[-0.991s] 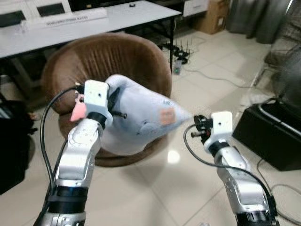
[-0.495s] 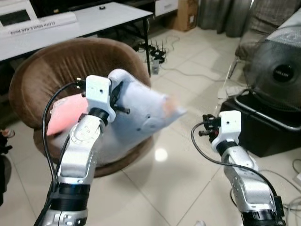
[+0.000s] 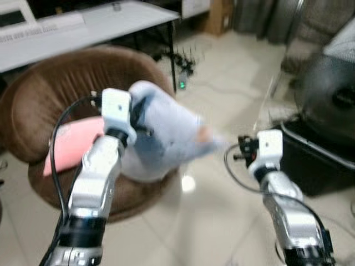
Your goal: Move the pillow to the sofa from floor
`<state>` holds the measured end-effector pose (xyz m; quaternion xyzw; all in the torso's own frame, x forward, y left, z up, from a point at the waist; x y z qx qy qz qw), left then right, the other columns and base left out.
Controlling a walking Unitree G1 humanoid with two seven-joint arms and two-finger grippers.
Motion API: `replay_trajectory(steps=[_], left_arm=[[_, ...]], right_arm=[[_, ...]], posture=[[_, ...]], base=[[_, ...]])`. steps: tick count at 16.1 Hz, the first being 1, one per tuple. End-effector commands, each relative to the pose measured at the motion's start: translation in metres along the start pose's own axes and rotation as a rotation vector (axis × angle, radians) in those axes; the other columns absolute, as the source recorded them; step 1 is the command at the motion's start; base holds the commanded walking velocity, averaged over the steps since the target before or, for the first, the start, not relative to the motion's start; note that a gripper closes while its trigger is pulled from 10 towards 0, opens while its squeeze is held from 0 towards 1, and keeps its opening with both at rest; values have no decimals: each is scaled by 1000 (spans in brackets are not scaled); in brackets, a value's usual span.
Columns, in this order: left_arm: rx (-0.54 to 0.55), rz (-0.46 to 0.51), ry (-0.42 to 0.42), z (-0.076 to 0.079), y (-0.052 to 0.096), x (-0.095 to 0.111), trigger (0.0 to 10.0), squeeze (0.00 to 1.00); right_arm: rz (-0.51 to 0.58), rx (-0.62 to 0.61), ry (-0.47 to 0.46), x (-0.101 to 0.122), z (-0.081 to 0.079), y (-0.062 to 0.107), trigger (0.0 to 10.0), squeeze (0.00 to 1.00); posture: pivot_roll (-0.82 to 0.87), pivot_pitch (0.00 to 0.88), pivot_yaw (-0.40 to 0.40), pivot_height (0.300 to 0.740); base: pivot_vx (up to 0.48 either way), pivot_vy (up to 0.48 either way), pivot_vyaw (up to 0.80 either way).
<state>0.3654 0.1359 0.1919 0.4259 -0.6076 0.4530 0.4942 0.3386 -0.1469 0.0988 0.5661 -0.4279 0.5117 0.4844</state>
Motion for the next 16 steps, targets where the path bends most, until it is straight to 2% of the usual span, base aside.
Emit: replay_trajectory(steps=[1, 6, 10, 16], left_arm=[[28, 71, -23, -12, 0, 19, 10000, 0], [28, 66, -31, -13, -1, 18, 10000, 0], [26, 65, -34, -13, 0, 17, 10000, 0], [25, 58, -42, -13, 2, 15, 10000, 0]], right_arm=[[15, 28, -10, 4, -11, -3, 10000, 0], [11, 28, -32, 3, -10, -3, 10000, 0], [8, 27, -34, 2, -10, -2, 10000, 0], [11, 33, -21, 2, -11, -1, 10000, 0]], posture=[[-13, 0, 62, 740], [-13, 0, 63, 740], [-15, 0, 65, 740], [-14, 0, 62, 740]], base=[[480, 0, 0], [480, 0, 0], [480, 0, -719], [480, 0, 0]])
Point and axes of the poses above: a point about 5 cm out from each wrist's last joint towards the gripper, its own y axis pointing back from the gripper into the wrist, its own x axis along the axis of the wrist's last joint, z = x × y, the point moved 5 cm from there along -y, pointing out of the wrist towards the gripper
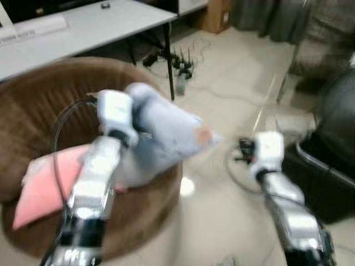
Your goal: Move the pillow to the sofa from floor
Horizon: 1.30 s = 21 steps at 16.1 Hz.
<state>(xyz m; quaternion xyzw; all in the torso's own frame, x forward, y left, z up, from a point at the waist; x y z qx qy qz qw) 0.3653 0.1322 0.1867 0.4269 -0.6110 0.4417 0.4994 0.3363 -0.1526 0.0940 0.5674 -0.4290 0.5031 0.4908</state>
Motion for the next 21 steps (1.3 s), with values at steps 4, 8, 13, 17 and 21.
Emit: replay_trajectory(steps=[4, 8, 13, 17, 21], left_arm=[[44, 70, -36, -17, 3, 19, 10000, 0], [86, 43, -25, -23, 1, 16, 10000, 0], [135, 29, -70, -37, -1, 18, 10000, 0], [135, 15, -142, -52, -18, 25, 10000, 0], [29, -25, -205, -59, -41, 22, 10000, 0]], right_arm=[[27, 53, -3, 7, -17, -2, 10000, 0], [34, 99, 36, 10, -24, -2, 10000, 0], [21, 80, -8, 6, -23, -1, 10000, 0], [29, 111, 8, 10, -26, -2, 10000, 0], [34, 160, 24, 13, -34, -2, 10000, 0]], posture=[[-17, 0, 62, 740], [-18, 0, 62, 740], [-10, 0, 53, 740], [-8, 0, 47, 740], [-12, 0, 38, 740]], base=[[480, 0, 0], [326, 0, 0], [0, 0, 160], [0, 0, 0], [0, 0, 0]])
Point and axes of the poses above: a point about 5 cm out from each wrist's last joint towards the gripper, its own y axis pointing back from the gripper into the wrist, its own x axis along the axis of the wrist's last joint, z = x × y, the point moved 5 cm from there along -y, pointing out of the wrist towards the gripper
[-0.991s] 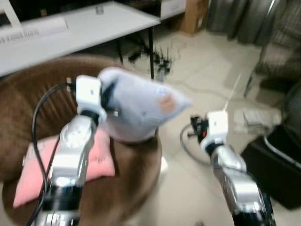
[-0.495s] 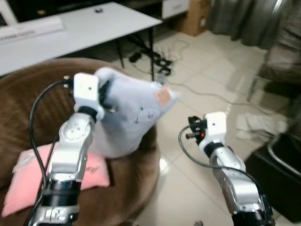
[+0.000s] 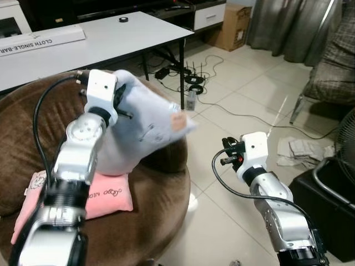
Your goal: Move the pillow to the sofa from floor
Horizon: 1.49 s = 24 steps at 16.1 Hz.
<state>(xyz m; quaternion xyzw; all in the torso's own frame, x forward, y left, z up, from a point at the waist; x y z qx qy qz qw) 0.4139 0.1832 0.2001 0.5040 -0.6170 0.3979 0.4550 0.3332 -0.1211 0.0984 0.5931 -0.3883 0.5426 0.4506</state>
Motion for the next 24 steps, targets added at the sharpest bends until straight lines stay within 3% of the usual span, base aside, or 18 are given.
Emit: replay_trajectory(steps=[1, 2, 5, 7, 10, 13, 15, 17, 19, 20, 21, 22, 24], left_arm=[[-29, 70, -39, 1, -5, 20, 10000, 0], [-46, 60, -57, 1, -8, 18, 10000, 0], [-172, 38, -7, 18, -17, 17, 10000, 0], [-189, 35, 23, 22, -21, 16, 10000, 0], [-174, -12, 59, 24, -28, 2, 10000, 0], [-59, -123, 116, 11, -30, -27, 10000, 0], [110, -235, 129, -12, -23, -59, 10000, 0], [187, -280, 165, -23, -17, -71, 10000, 0], [448, -358, 180, -75, 8, -91, 10000, 0], [511, -378, 172, -87, 15, -95, 10000, 0], [642, -425, 157, -112, 34, -104, 10000, 0], [770, -493, 140, -136, 58, -117, 10000, 0], [818, -529, 130, -145, 71, -124, 10000, 0]], right_arm=[[23, 14, 2, 9, -2, -1, 10000, 0], [23, 15, 4, 9, -2, 0, 10000, 0], [18, 13, 8, 8, 0, 4, 10000, 0], [16, 13, 8, 8, 0, 6, 10000, 0], [11, 17, 9, 7, -1, 8, 10000, 0], [14, 74, 27, 10, -11, 13, 10000, 0], [-11, 122, 67, 8, -15, 23, 10000, 0], [-25, 131, 81, 7, -14, 30, 10000, 0], [-51, 148, 115, 7, -11, 41, 10000, 0], [-49, 156, 123, 9, -12, 43, 10000, 0], [-37, 184, 132, 15, -15, 45, 10000, 0], [-9, 286, 118, 26, -30, 45, 10000, 0], [10, 457, 86, 37, -57, 48, 10000, 0]], posture=[[-15, 0, 38, 740], [-17, 0, 38, 740], [-33, 0, 40, 740], [-37, 0, 40, 740], [-42, 0, 37, 740], [-57, 0, 27, 740], [-79, 0, 1, 740], [-93, 0, -14, 740], [-127, 0, -48, 740], [-129, 0, -52, 740], [-141, 0, -64, 740], [-148, 0, -68, 740], [-146, 0, -74, 740]], base=[[0, 0, 0], [0, 0, 0], [0, 0, 0], [0, 0, 0], [0, 0, 0], [0, 0, 0], [0, 0, 0], [0, 0, 0], [0, 0, 0], [0, 0, 0], [0, 0, 0], [0, 0, 0], [0, 0, 0]])
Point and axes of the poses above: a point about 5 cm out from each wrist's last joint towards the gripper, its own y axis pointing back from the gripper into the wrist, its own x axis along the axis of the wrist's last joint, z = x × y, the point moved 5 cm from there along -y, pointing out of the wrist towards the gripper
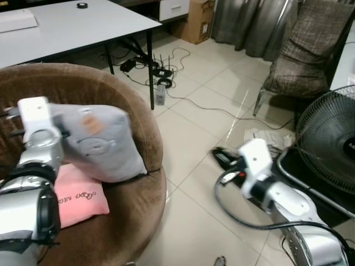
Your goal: Move the pillow to the sofa from floor
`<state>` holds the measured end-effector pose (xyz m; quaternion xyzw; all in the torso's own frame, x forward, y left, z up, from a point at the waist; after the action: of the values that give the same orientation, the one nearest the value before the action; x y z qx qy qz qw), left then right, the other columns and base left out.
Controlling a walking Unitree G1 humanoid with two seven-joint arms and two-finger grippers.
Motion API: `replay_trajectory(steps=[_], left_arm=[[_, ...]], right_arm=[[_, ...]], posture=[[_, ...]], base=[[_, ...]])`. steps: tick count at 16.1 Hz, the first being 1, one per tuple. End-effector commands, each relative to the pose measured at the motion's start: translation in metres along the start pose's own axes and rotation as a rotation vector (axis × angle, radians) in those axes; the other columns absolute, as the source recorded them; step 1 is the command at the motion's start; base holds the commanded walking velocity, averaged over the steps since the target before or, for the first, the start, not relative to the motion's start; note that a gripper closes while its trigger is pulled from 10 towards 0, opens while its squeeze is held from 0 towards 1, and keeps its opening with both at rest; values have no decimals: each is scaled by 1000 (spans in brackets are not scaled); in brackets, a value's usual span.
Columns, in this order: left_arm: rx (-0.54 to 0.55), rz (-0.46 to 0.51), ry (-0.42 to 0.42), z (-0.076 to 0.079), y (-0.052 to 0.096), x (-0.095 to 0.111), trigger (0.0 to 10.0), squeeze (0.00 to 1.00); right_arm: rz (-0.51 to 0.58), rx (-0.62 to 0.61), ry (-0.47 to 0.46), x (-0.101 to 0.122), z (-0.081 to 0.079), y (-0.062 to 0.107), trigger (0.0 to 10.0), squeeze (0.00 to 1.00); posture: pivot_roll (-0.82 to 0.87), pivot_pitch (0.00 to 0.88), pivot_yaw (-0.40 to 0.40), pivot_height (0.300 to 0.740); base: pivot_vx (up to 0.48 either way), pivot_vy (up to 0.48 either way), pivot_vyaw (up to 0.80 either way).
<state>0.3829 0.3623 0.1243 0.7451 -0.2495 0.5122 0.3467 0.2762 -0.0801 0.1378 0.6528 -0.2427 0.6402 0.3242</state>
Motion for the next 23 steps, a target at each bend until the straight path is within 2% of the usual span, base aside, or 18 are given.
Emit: replay_trajectory(steps=[1, 2, 4, 8, 10, 11, 13, 14, 16, 17, 18, 19, 21, 23], left_arm=[[41, -38, -5, -8, 0, -10, 10000, 0], [62, -69, 16, -15, -1, -18, 10000, 0], [60, -88, 47, -16, -1, -22, 10000, 0], [59, -82, 73, -21, -2, -18, 10000, 0], [70, -6, -1, -32, -5, -1, 10000, 0], [68, 81, -39, -40, -7, 21, 10000, 0], [89, 177, 21, -58, -8, 57, 10000, 0], [145, 213, 42, -76, -7, 72, 10000, 0], [297, 193, 32, -117, -5, 72, 10000, 0], [317, 161, 13, -126, -5, 60, 10000, 0], [284, 122, -8, -122, -7, 43, 10000, 0], [267, 109, -21, -119, -8, 37, 10000, 0], [189, 44, -101, -100, -9, 9, 10000, 0], [100, 0, -104, -82, -9, -7, 10000, 0]], right_arm=[[11, 71, -9, 6, -10, -1, 10000, 0], [9, 244, -80, 11, -37, -1, 10000, 0], [-26, 340, -83, 7, -50, 3, 10000, 0], [-71, 325, -57, -1, -46, 5, 10000, 0], [-75, 277, -39, -2, -39, 3, 10000, 0], [-71, 224, -28, -3, -30, 2, 10000, 0], [-67, 151, -15, -3, -18, -2, 10000, 0], [-60, 122, -6, -2, -13, -3, 10000, 0], [-43, 96, -8, 0, -10, -5, 10000, 0], [-43, 98, -11, -1, -12, -5, 10000, 0], [-42, 100, -15, -2, -15, -5, 10000, 0], [-41, 100, -17, -3, -16, -5, 10000, 0], [-43, 118, -19, -4, -21, -7, 10000, 0], [-46, 122, -10, -5, -20, -7, 10000, 0]], posture=[[-146, 0, -74, 740], [-139, 0, -76, 740], [-135, 0, -79, 740], [-131, 0, -81, 740], [-131, 0, -81, 740], [-128, 0, -79, 740], [-121, 0, -77, 740], [-121, 0, -77, 740], [-120, 0, -72, 740], [-118, 0, -65, 740], [-114, 0, -66, 740], [-112, 0, -70, 740], [-108, 0, -77, 740], [-108, 0, -79, 740]], base=[[0, 0, 0], [0, 0, 0], [0, 0, 0], [0, 0, 0], [0, 0, 0], [0, 0, 0], [0, 0, 0], [0, 0, 0], [0, 0, 0], [0, 0, 0], [0, 0, 0], [0, 0, 0], [0, 0, 0], [0, 0, 0]])
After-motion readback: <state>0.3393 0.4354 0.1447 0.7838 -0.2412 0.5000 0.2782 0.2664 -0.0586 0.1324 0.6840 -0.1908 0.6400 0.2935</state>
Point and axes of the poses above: a point about 5 cm out from each wrist's last joint towards the gripper, its own y axis pointing back from the gripper into the wrist, its own x axis along the axis of the wrist's last joint, z = x × y, the point moved 5 cm from there along -y, pointing out of the wrist towards the gripper
